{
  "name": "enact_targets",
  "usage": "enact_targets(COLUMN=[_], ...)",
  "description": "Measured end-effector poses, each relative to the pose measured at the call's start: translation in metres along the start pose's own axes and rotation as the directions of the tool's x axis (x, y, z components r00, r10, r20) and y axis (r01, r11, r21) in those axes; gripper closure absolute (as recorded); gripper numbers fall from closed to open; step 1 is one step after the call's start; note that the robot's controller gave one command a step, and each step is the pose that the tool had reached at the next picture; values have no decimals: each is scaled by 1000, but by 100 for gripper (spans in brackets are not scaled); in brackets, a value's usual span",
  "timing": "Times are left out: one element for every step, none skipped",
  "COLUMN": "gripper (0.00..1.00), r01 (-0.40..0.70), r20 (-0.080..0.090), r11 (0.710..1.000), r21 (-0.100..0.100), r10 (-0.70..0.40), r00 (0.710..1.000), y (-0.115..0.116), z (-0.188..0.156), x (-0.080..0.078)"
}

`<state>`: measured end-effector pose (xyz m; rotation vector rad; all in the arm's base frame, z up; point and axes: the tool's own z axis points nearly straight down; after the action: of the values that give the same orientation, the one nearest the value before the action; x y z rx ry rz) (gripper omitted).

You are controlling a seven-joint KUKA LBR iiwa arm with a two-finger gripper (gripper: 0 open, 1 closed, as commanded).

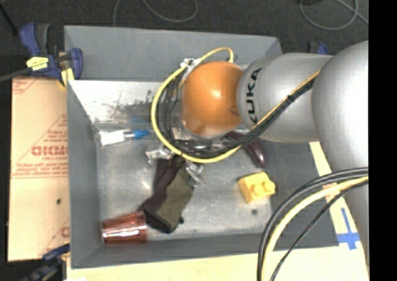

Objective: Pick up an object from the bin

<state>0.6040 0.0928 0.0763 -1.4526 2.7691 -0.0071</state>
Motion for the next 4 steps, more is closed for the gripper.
enact_targets(gripper=[100, 100, 100, 100], r01=[364, 364, 363, 362], r20=[2, 2, 2, -3], r11=[931, 931, 932, 932], r21=[6, 5, 2, -7], r10=[-364, -364, -363, -362], r00=[931, 931, 932, 932], y=[-15, -15, -14, -12], z=[3, 3, 0, -19], x=[-6, -7, -6, -4])
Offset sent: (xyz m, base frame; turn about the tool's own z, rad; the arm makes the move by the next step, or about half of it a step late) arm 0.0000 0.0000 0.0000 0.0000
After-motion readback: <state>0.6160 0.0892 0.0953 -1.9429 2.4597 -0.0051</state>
